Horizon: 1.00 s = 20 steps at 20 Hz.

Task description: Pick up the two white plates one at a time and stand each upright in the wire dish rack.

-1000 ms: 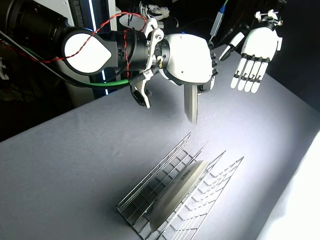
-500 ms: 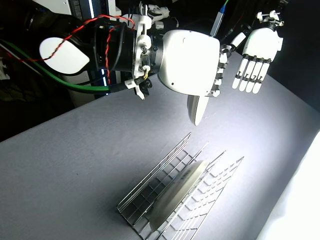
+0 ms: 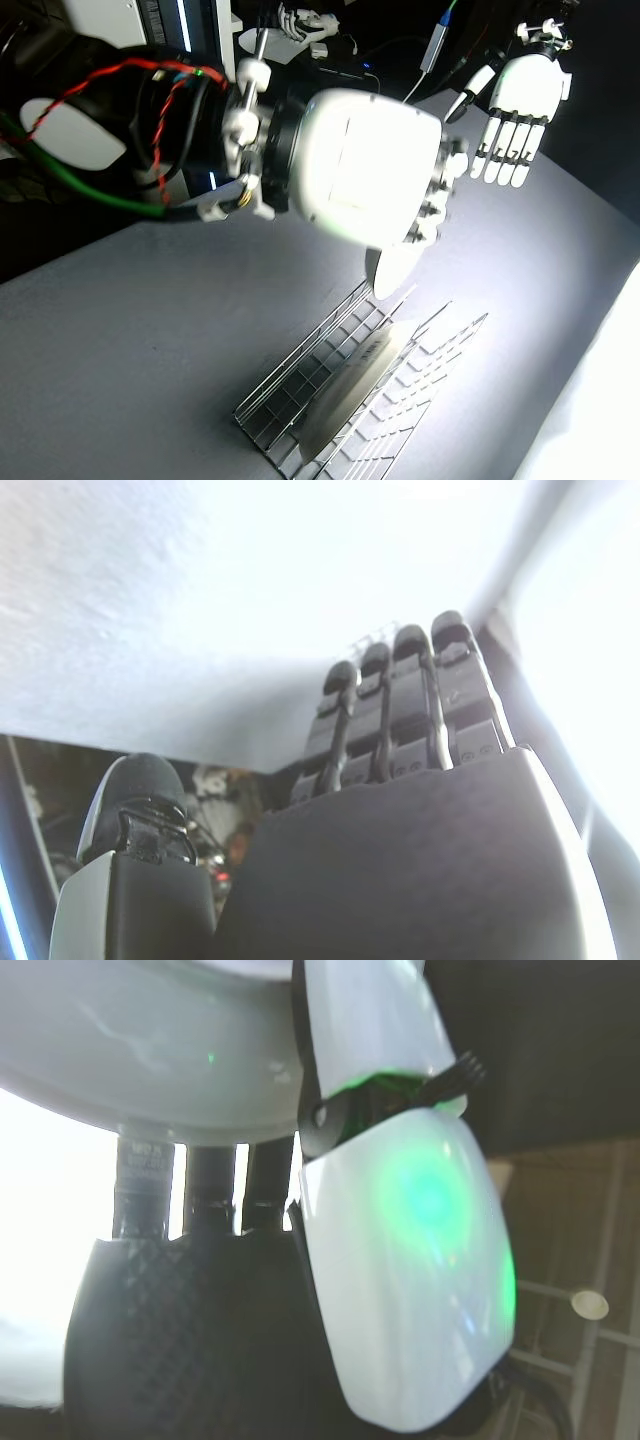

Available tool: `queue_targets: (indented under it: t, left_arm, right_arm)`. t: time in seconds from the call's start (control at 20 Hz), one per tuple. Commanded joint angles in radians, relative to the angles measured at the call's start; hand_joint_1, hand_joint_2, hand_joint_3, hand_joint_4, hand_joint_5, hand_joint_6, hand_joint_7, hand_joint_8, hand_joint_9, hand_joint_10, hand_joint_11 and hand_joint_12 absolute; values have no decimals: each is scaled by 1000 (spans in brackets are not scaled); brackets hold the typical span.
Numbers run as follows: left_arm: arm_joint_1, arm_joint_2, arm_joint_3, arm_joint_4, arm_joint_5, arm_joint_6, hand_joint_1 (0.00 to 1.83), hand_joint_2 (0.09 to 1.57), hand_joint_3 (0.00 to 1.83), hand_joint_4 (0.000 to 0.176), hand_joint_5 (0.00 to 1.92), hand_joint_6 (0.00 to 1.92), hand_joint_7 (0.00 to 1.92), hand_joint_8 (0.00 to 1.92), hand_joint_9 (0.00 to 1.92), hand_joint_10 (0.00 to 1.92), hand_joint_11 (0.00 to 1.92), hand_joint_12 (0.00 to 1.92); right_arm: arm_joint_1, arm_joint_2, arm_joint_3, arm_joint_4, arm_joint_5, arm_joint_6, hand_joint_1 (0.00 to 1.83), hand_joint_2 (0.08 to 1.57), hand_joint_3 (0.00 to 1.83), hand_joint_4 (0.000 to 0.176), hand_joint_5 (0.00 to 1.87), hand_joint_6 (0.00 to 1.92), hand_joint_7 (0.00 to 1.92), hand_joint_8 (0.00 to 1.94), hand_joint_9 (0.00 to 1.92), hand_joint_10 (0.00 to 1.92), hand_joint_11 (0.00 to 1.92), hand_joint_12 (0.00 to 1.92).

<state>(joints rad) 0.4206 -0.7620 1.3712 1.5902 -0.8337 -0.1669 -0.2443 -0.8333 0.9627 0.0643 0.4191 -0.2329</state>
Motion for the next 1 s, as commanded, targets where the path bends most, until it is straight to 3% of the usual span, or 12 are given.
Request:
queue_targets:
  t: [0.0,0.45,0.55,0.75,0.95]
  left_arm:
    - [-11,1,0,-58,-15,-5,0,1188,5,0,0,0,0,0,0,0,0,0]
    - [-5,-2,-13,-52,-15,-5,0,1178,0,0,0,0,0,0,0,0,0,0]
    - [-5,-2,-14,-52,-15,-5,0,1183,2,0,0,0,0,0,0,0,0,0]
    - [-1,-4,-16,-52,-15,-5,0,1194,6,0,0,0,0,0,0,0,0,0]
    - [3,-6,-16,-50,-14,-5,0,1183,0,0,0,0,0,0,0,0,0,0]
  right_arm:
    - [0,8,4,17,145,19,1494,1072,0,0,950,932,1074,702,991,920,932,1425]
    - [-132,8,71,-70,203,13,1492,1081,1,0,930,982,1071,731,942,959,910,1446]
    - [-167,8,80,-90,226,11,1495,1068,0,0,949,934,1105,663,988,911,936,1420]
    - [-224,5,107,-105,247,-1,1492,1087,2,0,941,965,974,841,957,984,914,1436]
    - [-246,-1,127,-117,256,-12,1488,1112,1,0,865,1091,953,866,893,1075,864,1500]
